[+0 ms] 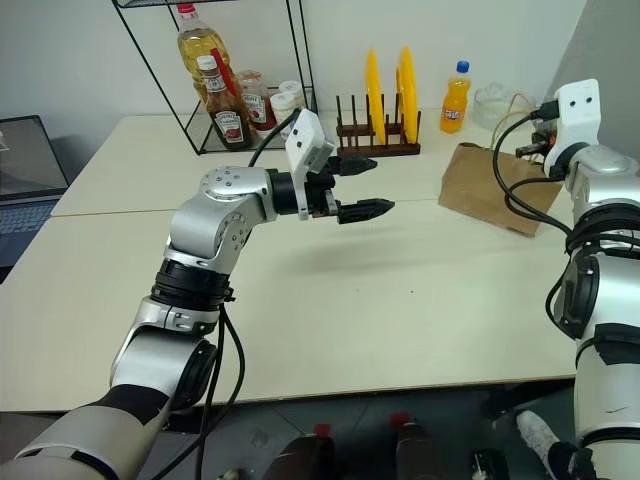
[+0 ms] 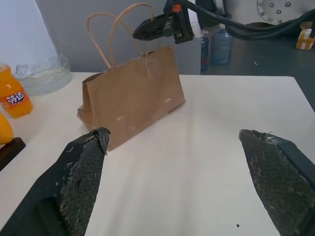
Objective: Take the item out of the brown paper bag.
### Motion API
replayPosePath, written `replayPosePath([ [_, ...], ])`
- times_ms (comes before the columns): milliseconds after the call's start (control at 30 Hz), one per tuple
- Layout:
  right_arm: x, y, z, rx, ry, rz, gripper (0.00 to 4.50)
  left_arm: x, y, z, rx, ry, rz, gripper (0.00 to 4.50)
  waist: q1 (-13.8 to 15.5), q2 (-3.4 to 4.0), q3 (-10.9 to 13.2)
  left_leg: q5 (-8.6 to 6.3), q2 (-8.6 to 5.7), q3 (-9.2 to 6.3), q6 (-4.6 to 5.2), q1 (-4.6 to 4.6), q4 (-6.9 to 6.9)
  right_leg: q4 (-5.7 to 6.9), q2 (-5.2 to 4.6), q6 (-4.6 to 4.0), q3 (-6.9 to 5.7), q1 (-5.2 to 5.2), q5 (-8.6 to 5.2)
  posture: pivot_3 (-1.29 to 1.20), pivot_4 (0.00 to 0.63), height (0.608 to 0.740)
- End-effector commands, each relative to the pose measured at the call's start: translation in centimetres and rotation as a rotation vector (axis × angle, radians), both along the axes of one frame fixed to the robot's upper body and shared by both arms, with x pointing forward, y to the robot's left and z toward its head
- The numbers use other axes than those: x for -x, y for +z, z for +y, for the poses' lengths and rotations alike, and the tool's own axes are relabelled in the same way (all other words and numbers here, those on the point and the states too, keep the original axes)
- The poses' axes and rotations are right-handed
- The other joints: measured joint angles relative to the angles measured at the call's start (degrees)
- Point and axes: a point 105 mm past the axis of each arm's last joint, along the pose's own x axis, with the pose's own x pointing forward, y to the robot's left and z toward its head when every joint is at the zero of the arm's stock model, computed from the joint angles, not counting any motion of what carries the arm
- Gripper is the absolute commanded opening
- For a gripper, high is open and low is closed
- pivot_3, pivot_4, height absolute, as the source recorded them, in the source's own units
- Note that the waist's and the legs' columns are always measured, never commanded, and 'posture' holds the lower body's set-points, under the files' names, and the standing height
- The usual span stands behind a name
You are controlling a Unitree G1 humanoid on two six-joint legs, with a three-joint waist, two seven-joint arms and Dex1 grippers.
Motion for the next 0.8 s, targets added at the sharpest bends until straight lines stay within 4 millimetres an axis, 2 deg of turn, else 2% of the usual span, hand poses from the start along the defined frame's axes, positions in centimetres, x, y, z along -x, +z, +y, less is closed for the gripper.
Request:
replayPosePath([
  [33,0.3,4.4,0.6,0.005,0.021,-0.127,0.03,0.3,2.2,0.4,0.033,0.009,-0.063,4.50,0.0,0.00,0.0,0.00,0.00,-0.01,0.00,0.00,0.00,0.00,0.00,0.00,0.00,0.00,0.00,0.00,0.150,0.740],
  [100,0.2,4.3,1.0,0.024,0.032,-0.112,0.03,0.3,2.3,0.4,0.035,0.009,-0.063,4.50,0.0,0.00,0.0,0.00,-0.01,-0.01,0.00,-0.01,0.00,0.00,0.00,0.00,0.00,0.00,0.00,0.00,0.150,0.740],
  [267,-0.1,2.0,0.7,0.088,0.008,-0.029,0.03,0.4,2.1,0.2,0.029,0.005,-0.063,4.50,0.0,0.00,0.0,0.00,0.00,0.01,0.00,0.00,0.00,0.01,0.00,0.00,0.01,-0.01,0.00,0.00,0.150,0.740],
  [300,-0.1,1.9,0.5,0.090,0.000,-0.026,0.20,0.4,2.1,0.1,0.029,0.005,-0.064,4.50,0.0,0.00,0.0,0.00,0.00,0.00,0.00,0.00,0.00,0.01,0.00,0.00,0.00,-0.01,0.00,0.00,0.150,0.740],
  [400,0.0,2.0,0.3,0.084,-0.009,-0.031,0.94,0.4,2.1,0.1,0.027,0.004,-0.066,4.50,0.0,0.00,0.0,0.00,0.00,0.00,0.00,0.00,0.01,0.01,0.00,0.00,0.01,-0.01,0.00,0.00,0.150,0.740],
  [567,0.1,2.5,0.0,0.160,-0.046,-0.054,2.80,0.5,1.9,0.0,0.026,0.001,-0.069,4.50,0.0,0.00,0.0,0.00,0.00,0.01,0.00,0.00,0.01,0.01,0.00,0.00,0.01,-0.01,0.00,0.00,0.150,0.740],
  [700,0.1,3.7,0.2,0.226,-0.057,-0.116,4.20,0.6,2.0,-0.1,0.029,0.003,-0.077,4.50,0.0,0.00,0.0,0.00,0.00,0.01,0.00,0.00,0.01,0.01,0.00,0.00,0.01,-0.01,0.00,0.00,0.150,0.740],
  [733,0.1,3.8,0.3,0.229,-0.054,-0.122,4.47,0.6,2.0,-0.1,0.029,0.004,-0.078,4.50,0.0,0.00,0.0,0.00,0.00,0.00,0.00,0.00,0.01,0.01,0.00,0.00,0.01,-0.01,0.00,0.00,0.150,0.740],
  [800,0.0,3.4,0.5,0.218,-0.044,-0.112,4.47,0.6,2.0,-0.1,0.033,0.002,-0.074,4.50,0.0,0.00,0.0,0.00,0.00,0.01,0.00,0.00,0.01,0.01,0.00,0.00,0.01,-0.01,0.00,0.00,0.150,0.740],
])
